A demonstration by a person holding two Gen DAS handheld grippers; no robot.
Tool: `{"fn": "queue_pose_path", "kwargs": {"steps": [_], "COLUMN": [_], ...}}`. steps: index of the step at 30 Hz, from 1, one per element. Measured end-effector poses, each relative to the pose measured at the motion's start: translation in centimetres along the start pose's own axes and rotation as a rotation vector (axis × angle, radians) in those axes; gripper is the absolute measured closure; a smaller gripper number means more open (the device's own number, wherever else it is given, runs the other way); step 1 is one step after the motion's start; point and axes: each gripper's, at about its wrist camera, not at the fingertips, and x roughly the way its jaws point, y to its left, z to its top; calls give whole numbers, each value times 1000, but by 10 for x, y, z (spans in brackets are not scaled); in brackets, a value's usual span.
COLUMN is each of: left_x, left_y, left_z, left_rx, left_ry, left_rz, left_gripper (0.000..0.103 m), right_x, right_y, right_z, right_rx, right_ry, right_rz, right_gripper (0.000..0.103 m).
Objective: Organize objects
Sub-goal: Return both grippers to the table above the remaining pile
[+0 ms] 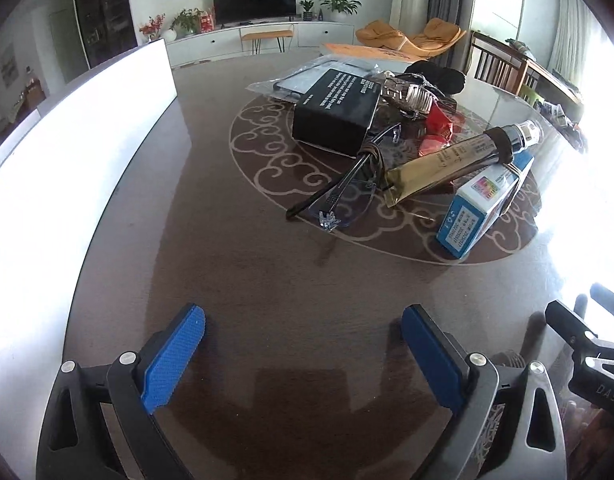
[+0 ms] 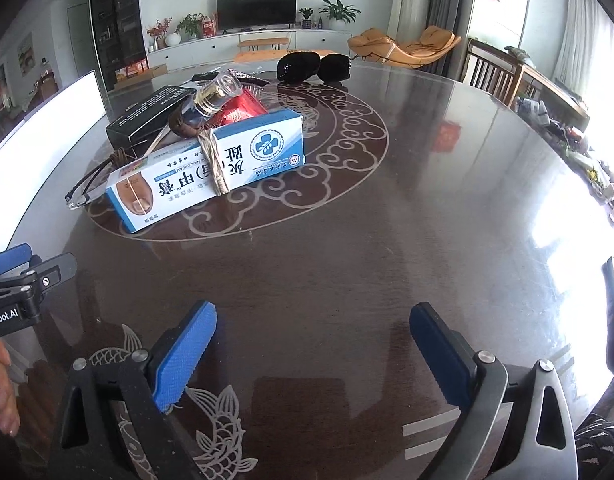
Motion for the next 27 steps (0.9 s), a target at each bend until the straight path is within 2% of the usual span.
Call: {"fn": "queue_pose_path", "kwargs": {"steps": [2, 27], "left_x": [2, 9], "left_y": [-3, -5], "left_z": [2, 7], "left_rx": [22, 22], "left_ry": [-9, -8], "left_rz": [-14, -22], "left_gripper": [1, 0], "right_x": [0, -1], "right_y": [-3, 0], "right_z": [-1, 2], "right_rx": [22, 5], "right_ry": [17, 23], "right_rz": [3, 9], "right_gripper": [0, 0]}}
